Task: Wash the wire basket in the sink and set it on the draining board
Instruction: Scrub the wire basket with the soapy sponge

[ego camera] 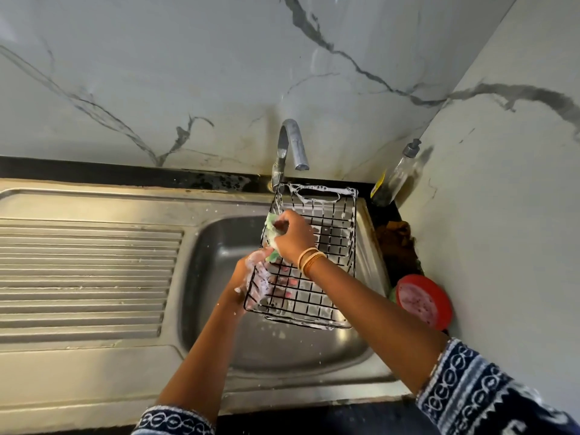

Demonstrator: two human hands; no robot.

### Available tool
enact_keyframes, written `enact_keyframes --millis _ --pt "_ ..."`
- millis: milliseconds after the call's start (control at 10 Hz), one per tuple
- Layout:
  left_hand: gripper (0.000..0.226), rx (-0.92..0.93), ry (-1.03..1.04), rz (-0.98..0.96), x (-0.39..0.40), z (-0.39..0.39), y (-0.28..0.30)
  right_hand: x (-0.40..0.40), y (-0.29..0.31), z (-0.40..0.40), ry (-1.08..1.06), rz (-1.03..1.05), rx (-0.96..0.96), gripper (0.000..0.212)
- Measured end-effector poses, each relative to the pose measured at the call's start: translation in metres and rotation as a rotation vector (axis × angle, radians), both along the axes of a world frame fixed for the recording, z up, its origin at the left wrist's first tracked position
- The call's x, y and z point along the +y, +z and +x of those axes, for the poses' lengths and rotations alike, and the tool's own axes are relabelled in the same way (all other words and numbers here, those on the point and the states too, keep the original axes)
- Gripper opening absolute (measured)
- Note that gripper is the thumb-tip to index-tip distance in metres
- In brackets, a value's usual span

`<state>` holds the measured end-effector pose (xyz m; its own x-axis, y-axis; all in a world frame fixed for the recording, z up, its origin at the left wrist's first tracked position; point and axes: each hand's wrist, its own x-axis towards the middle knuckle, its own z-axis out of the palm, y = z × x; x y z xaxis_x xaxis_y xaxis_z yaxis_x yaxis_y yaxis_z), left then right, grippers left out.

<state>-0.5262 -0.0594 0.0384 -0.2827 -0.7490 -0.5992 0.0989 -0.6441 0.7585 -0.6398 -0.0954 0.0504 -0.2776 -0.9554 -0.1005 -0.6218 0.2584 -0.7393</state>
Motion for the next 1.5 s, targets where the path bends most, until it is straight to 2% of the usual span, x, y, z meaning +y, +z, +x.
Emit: enact_keyframes --millis 100,200,300,400,500,600,700,800,900,1000,1100,1200,1300,1400,1500 --pt "0.026 0.165 0.008 -0.028 -0.006 -0.005 -0.008 0.011 -0.004 0.000 0.112 0.145 -0.046 0.023" --pt "0.022 0.220 0.055 -0.061 -0.010 -0.004 -0.012 0.041 -0.008 0.008 0.331 0.427 -0.153 0.014" --pt "0.023 0.223 0.065 -0.019 -0.010 -0.004 -0.011 0.046 -0.006 0.010 0.348 0.465 -0.190 0.015" --pt "0.034 0.315 0.049 0.041 -0.010 -0.003 -0.014 0.012 -0.005 -0.004 0.017 0.399 -0.390 0.017" --pt "0.025 0.303 0.027 0.096 -0.005 -0.004 -0.005 -0.026 -0.011 -0.025 -0.319 0.285 -0.499 0.018" --pt "0.035 0.270 -0.003 0.161 0.002 -0.008 0.011 -0.055 -0.017 -0.045 -0.583 0.069 -0.268 0.019" --pt "0.047 0.202 0.008 0.071 0.005 -0.010 0.011 -0.044 -0.017 -0.031 -0.428 0.002 -0.150 0.017" --pt "0.042 0.229 0.054 0.005 0.000 -0.010 -0.003 -0.004 -0.020 -0.004 -0.038 0.093 -0.154 0.020" --pt "0.027 0.217 0.125 -0.075 -0.010 -0.003 -0.022 0.025 -0.021 0.004 0.234 0.213 -0.198 0.029" --pt "0.023 0.127 0.115 -0.108 -0.019 0.006 -0.040 0.046 -0.014 0.007 0.613 0.410 -0.209 0.018" --pt "0.012 0.089 0.012 -0.143 -0.017 0.004 -0.037 0.036 -0.011 0.001 0.778 0.487 -0.117 0.020" --pt "0.018 0.026 -0.166 -0.214 -0.013 0.002 -0.028 0.002 -0.021 -0.019 0.488 0.340 0.153 0.010" --pt "0.027 0.020 -0.158 -0.151 -0.013 0.004 -0.029 -0.015 -0.024 -0.040 0.115 0.060 0.395 0.010" --pt "0.022 -0.019 -0.135 -0.132 -0.015 0.003 -0.034 -0.023 -0.033 -0.056 -0.032 -0.030 0.570 0.026" --pt "0.030 -0.038 -0.141 -0.182 -0.017 -0.001 -0.037 -0.023 -0.034 -0.042 0.028 -0.022 0.445 0.025"
